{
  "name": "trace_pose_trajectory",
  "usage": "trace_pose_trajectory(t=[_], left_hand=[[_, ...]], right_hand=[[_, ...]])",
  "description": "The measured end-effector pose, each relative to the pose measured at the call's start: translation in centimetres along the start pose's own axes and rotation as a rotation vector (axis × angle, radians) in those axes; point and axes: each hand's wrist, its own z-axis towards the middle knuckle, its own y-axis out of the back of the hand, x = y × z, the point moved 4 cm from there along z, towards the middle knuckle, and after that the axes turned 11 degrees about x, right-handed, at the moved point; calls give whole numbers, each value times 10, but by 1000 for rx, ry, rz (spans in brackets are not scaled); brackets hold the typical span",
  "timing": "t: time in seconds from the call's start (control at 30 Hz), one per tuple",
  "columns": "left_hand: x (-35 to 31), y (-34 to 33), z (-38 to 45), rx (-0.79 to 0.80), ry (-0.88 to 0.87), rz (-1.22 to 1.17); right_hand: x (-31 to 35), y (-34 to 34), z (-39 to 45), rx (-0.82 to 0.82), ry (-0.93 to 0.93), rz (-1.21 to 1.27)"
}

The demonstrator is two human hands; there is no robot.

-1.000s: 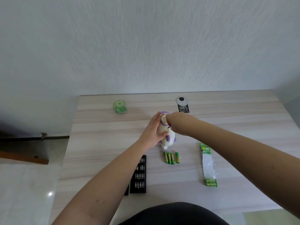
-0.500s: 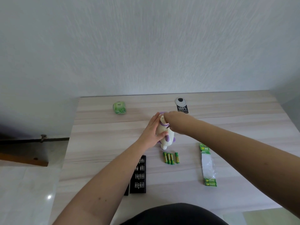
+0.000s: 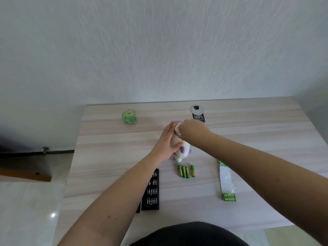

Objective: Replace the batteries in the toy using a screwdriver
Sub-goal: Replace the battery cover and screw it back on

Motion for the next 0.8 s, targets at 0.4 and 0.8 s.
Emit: trace_pose_trajectory(t=[0.4,0.8], left_hand=[[5,0,4,2,32,36],[14,-1,7,-14,32,49]], right_hand=[[-2,-3,0,25,-4,35],[3,-5,7,-111,-157,119]])
